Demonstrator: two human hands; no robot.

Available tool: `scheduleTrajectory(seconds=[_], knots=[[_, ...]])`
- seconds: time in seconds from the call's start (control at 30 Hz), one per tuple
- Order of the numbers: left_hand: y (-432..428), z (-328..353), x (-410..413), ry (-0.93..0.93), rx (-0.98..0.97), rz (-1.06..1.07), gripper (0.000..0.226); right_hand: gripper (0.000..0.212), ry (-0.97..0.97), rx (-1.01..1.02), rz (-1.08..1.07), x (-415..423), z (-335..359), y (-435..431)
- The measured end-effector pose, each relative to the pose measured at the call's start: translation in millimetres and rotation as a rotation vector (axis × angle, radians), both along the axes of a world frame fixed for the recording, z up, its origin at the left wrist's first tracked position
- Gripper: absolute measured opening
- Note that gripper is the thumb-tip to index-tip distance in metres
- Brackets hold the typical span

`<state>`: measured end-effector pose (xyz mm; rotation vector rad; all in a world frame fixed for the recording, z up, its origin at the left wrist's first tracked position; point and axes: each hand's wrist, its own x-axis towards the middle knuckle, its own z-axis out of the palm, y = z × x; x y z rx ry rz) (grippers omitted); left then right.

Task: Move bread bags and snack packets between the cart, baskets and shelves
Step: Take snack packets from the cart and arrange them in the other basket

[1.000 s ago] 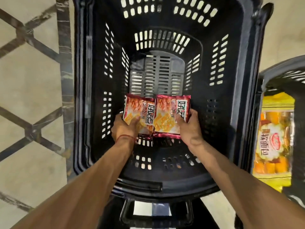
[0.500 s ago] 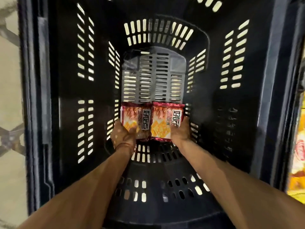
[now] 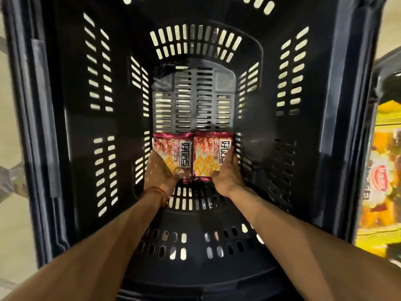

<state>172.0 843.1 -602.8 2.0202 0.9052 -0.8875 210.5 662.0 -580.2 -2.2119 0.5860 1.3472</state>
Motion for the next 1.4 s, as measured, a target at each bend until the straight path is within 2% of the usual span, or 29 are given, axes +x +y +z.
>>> scheduleTrajectory(seconds=[0.17, 0.37, 0.57, 0.7, 0.83, 1.07, 1.23, 1.4], knots=[[-9, 78, -7, 0.067, 0.058, -0.19, 0.091, 0.083, -0.037, 0.034, 0.147, -2, 76, -6], [-15, 252, -13, -0.049, 0.12, -0.473, 0.078, 0.065, -0.283, 0.063, 0.39, -9, 246, -16], [-31, 439, -24, -0.192, 0.24, -0.68, 0.07, 0.061, -0.498, -0.046, 0.618, -24, 425, -45], [-49, 528, -34, -0.256, 0.36, -0.773, 0.068, 0.063, -0.587, -0.092, 0.66, -43, 513, -68], [-60, 583, -53, -0.327, 0.409, -0.837, 0.071, 0.067, -0.676, -0.154, 0.645, -66, 571, -89], [-79, 644, -97, -0.556, 0.518, -0.996, 0.071, 0.076, -0.828, -0.238, 0.56, -122, 634, -112], [-87, 665, -122, -0.697, 0.471, -1.12, 0.073, 0.077, -0.905, -0.373, 0.488, -181, 662, -126], [-109, 690, -147, -0.83, 0.398, -1.271, 0.076, 0.076, -0.981, -0.463, 0.328, -249, 690, -141]])
